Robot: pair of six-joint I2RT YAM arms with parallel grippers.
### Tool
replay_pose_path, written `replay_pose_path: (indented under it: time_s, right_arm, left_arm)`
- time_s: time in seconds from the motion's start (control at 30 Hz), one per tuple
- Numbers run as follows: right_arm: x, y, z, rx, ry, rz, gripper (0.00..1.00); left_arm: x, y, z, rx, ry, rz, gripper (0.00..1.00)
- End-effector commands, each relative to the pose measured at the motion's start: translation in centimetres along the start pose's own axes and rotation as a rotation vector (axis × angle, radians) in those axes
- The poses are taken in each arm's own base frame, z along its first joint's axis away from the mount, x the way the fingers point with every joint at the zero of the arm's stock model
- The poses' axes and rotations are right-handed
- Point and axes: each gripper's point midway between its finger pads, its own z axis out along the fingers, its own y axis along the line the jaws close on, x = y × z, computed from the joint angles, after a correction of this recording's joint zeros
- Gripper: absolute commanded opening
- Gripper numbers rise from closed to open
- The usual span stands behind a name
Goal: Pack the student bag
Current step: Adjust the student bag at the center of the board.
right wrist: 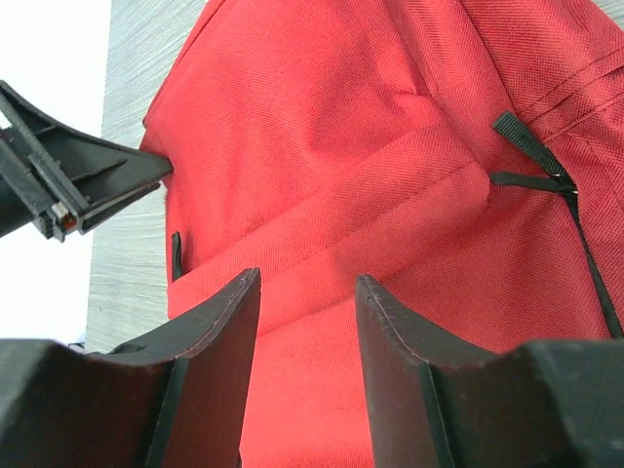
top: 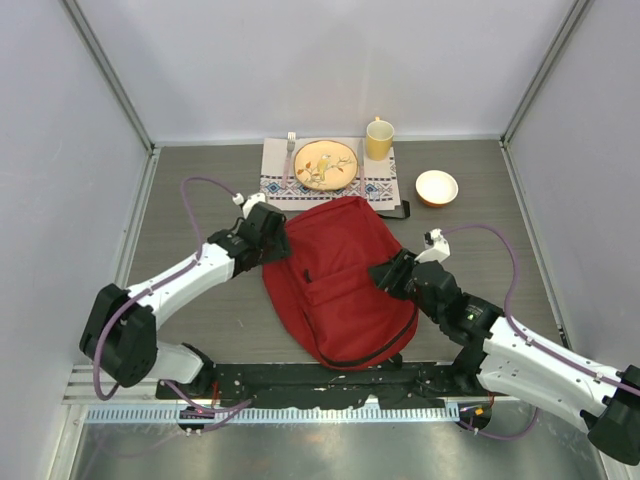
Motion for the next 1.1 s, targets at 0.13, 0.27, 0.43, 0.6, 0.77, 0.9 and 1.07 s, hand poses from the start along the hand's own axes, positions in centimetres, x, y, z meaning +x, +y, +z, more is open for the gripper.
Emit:
replay_pose_path:
  time_s: [0.13,0.27,0.43,0.6,0.77,0.9,1.07]
  right_arm:
    - [-2.1,2.9,-0.9,-0.083,-0.045,0.003,0.46]
    - [-2.0,4.2,-0.9,-0.125,-0.02,-0.043,0.45]
    - [-2.1,6.1,-0.1,-0.145,0.018,-0.109,0.45]
    - [-1.9,7.2,0.6,-0.158,0.037,-0.142,0.45]
    - [-1.5,7.9,1.0,-0.176,0.052,-0.147,0.45]
    - [-1.2,8.6,1.2,-0.188,0.071,-0.164,0.44]
    - [-0.4,8.9,1.7,-0.188,0.104,-0.191,0.44]
  left_arm:
    - [-2.2,0.3,1.0,0.087,-0.031,-0.119,0.37]
    - [-2.4,-0.7,-1.2,0.188,-0.05,-0.141,0.54]
    - [-2.2,-1.9,-4.6,0.312,-0.051,-0.221,0.71]
    - [1.1,-2.8,-5.7,0.411,0.063,-0.319,0.72]
    - [3.6,-1.7,-5.4,0.386,0.087,-0.403,0.69]
    - [4.0,-1.7,-5.5,0.417,0.08,-0.457,0.65]
    - [4.0,-2.0,-5.5,0.464,0.059,-0.498,0.64]
